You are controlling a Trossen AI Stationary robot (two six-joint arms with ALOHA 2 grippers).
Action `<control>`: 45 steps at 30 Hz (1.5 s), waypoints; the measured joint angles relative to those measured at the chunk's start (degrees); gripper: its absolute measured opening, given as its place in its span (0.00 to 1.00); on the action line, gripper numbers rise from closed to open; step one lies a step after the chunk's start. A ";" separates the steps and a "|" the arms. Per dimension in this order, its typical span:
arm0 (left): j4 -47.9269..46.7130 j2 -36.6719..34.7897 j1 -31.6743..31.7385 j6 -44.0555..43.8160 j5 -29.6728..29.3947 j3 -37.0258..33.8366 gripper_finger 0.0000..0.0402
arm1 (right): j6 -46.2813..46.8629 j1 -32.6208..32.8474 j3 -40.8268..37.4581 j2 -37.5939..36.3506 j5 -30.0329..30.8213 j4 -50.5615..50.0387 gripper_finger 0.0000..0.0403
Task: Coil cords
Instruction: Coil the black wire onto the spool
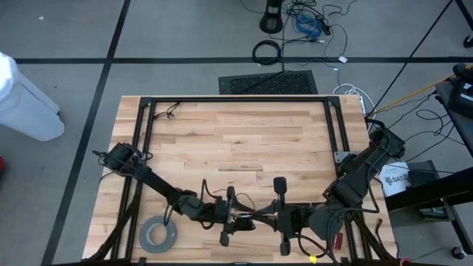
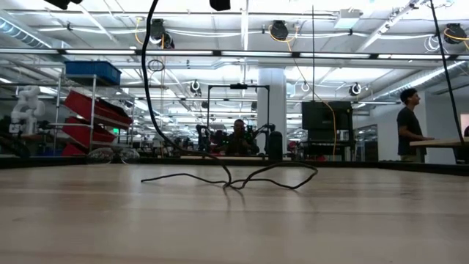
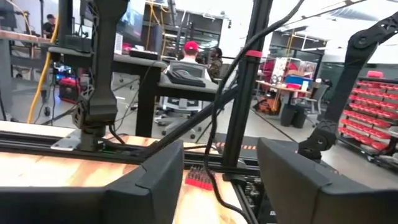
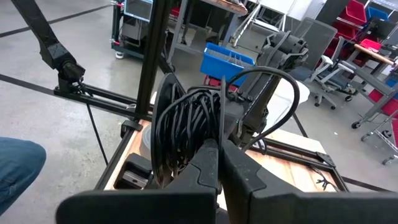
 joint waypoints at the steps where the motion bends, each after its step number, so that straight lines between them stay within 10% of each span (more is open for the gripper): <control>1: 0.00 0.00 -0.04 -0.06 0.00 0.00 0.49 | 0.00 0.00 0.00 0.00 0.01 0.02 0.00; 12: -2.80 0.00 -2.28 -0.08 -7.22 0.02 0.03 | -2.14 -0.07 0.00 0.02 0.00 0.02 0.00; 20: -6.04 -1.80 -5.16 4.43 -14.94 0.02 0.01 | -3.42 -0.15 0.00 0.04 0.00 0.02 0.00; 29: -31.40 -15.25 -9.98 3.66 -25.47 0.02 0.01 | -2.09 -0.13 0.00 0.00 0.09 -1.43 0.00; 45: -73.48 -28.89 -16.21 -25.46 -35.11 0.09 0.01 | 1.70 -0.22 0.00 -0.02 0.60 -2.85 0.00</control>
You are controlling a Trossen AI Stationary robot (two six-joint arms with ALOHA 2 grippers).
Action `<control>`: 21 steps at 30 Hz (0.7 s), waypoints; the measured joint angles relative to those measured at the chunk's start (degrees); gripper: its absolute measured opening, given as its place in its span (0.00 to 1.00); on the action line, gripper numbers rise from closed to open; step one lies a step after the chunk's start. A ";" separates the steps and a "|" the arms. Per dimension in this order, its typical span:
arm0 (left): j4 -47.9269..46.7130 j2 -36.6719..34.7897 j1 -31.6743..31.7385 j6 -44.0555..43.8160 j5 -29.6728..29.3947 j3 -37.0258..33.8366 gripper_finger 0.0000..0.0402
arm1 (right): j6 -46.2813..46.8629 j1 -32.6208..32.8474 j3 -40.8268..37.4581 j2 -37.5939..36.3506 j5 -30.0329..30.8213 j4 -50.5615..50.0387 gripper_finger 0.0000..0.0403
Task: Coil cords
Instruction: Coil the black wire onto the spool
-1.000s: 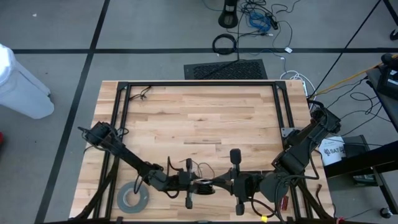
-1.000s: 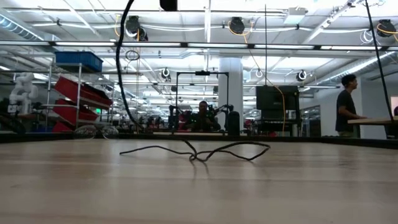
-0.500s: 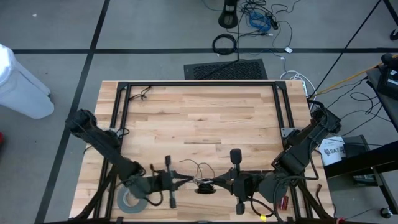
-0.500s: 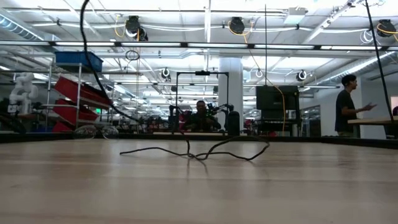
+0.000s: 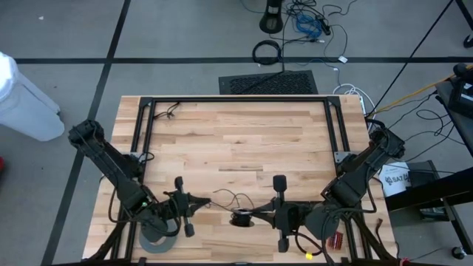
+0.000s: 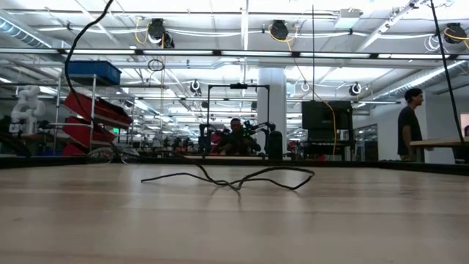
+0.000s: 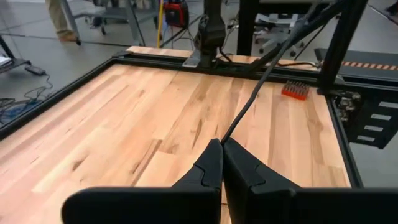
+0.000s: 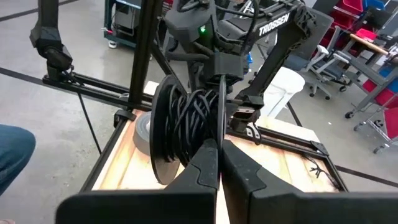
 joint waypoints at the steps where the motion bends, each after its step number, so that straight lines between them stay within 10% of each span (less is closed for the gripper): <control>1: 0.00 0.01 0.00 -0.12 -0.04 0.00 0.01 | 0.31 0.02 0.00 0.00 -0.08 -0.11 0.00; 21: 9.48 -3.11 -1.06 1.60 0.66 -0.02 0.01 | 9.31 -4.56 0.00 2.89 -0.99 -10.86 0.00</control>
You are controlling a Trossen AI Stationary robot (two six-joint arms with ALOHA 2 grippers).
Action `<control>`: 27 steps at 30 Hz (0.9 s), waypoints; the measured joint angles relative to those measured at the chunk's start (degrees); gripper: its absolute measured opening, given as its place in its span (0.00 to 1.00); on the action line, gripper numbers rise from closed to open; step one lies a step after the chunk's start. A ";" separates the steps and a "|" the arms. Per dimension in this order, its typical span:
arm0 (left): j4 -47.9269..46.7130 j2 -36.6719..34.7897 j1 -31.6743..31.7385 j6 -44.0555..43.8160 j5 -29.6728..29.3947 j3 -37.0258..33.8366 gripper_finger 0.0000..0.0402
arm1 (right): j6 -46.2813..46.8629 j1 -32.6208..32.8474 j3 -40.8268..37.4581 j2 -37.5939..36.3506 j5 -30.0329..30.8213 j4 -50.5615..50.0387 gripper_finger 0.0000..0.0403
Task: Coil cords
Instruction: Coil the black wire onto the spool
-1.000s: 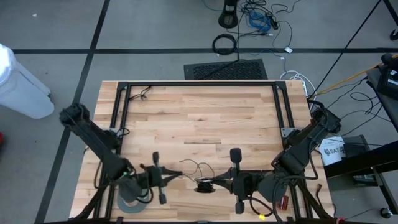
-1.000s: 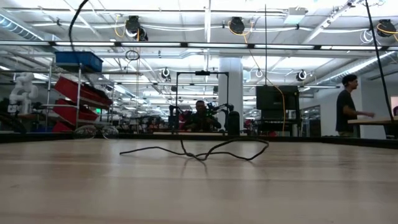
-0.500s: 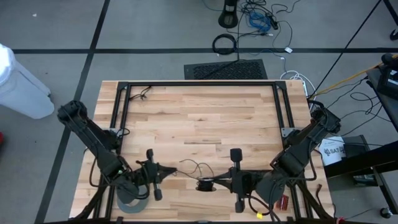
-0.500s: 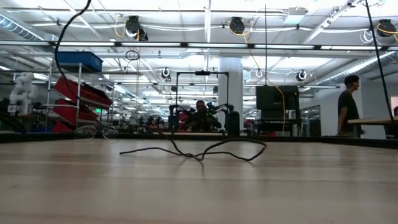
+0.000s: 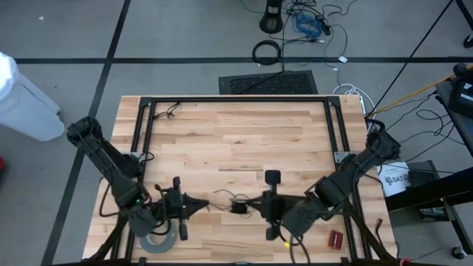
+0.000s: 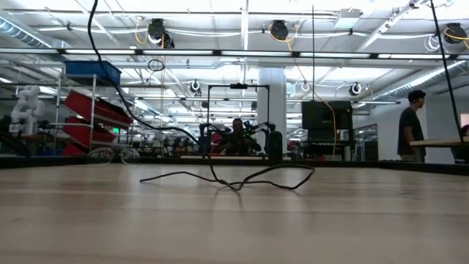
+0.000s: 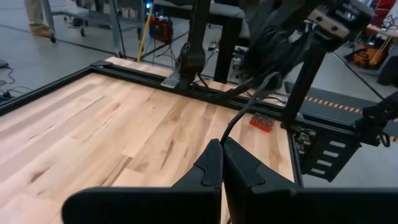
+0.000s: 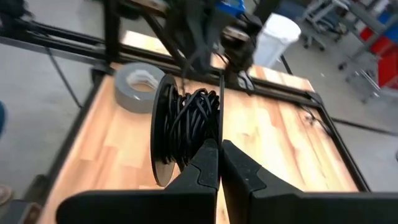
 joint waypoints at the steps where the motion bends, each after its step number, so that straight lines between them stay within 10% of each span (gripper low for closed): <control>1: 0.04 0.00 0.10 -0.20 0.06 0.00 0.01 | 0.56 -0.36 0.00 0.10 0.04 -0.45 0.00; 27: 3.63 -0.71 5.81 -7.83 4.30 3.04 0.01 | 2.08 -6.15 0.04 7.41 11.37 -1.81 0.00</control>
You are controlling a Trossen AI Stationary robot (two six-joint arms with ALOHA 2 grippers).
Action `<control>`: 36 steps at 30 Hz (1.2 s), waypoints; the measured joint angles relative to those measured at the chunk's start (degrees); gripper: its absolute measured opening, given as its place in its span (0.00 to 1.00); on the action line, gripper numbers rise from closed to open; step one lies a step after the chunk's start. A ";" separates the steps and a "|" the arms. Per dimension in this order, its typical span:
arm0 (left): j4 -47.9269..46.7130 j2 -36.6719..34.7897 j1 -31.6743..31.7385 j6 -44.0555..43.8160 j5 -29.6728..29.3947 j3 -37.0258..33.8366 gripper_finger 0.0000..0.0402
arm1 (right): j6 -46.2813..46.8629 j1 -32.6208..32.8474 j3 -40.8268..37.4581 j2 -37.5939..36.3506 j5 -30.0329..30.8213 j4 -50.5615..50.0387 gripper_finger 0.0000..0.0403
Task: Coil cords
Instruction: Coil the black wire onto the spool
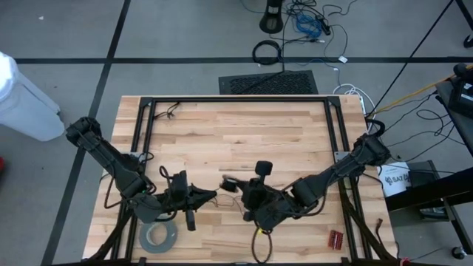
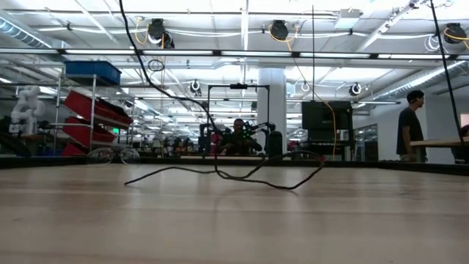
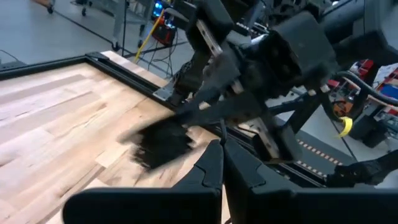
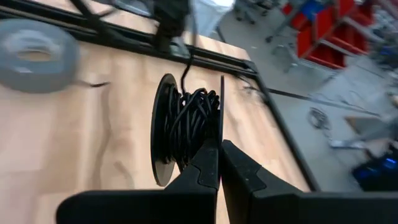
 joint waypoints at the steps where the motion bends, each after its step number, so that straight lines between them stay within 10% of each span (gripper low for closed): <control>1: 0.00 0.27 0.30 0.00 0.09 0.00 0.01 | -0.02 -0.25 0.00 0.40 1.07 0.35 0.00; 36: 14.75 11.57 5.98 10.95 0.07 0.09 0.01 | 3.25 -2.58 -0.02 2.45 7.26 11.72 0.00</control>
